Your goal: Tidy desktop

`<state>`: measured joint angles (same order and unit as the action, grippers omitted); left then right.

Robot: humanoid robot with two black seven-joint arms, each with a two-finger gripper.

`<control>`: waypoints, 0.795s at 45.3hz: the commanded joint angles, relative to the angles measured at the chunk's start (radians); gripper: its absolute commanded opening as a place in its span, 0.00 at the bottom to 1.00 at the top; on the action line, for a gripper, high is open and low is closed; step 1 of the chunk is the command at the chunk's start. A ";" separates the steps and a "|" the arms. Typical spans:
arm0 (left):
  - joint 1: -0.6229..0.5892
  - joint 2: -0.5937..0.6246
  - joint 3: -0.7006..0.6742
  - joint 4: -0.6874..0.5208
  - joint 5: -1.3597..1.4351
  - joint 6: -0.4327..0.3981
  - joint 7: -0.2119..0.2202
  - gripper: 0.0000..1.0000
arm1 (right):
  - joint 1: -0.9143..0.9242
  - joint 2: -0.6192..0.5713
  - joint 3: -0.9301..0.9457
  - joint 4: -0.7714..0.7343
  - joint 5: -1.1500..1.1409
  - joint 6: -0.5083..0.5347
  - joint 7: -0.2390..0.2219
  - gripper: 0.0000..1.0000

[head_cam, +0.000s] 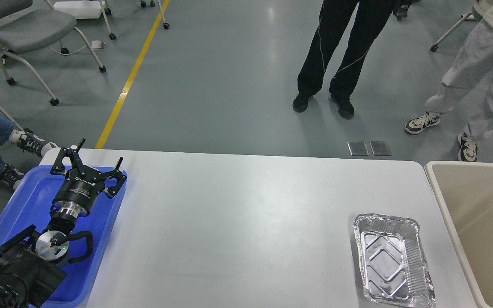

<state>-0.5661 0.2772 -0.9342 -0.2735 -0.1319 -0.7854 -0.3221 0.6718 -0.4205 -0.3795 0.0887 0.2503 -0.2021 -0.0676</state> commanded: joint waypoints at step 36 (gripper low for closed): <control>0.000 0.000 0.000 0.000 0.000 0.000 0.000 1.00 | -0.032 0.131 0.045 -0.161 -0.144 -0.022 0.003 1.00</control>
<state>-0.5660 0.2777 -0.9342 -0.2732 -0.1319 -0.7854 -0.3221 0.6411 -0.3183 -0.3386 -0.0444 0.1233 -0.2256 -0.0631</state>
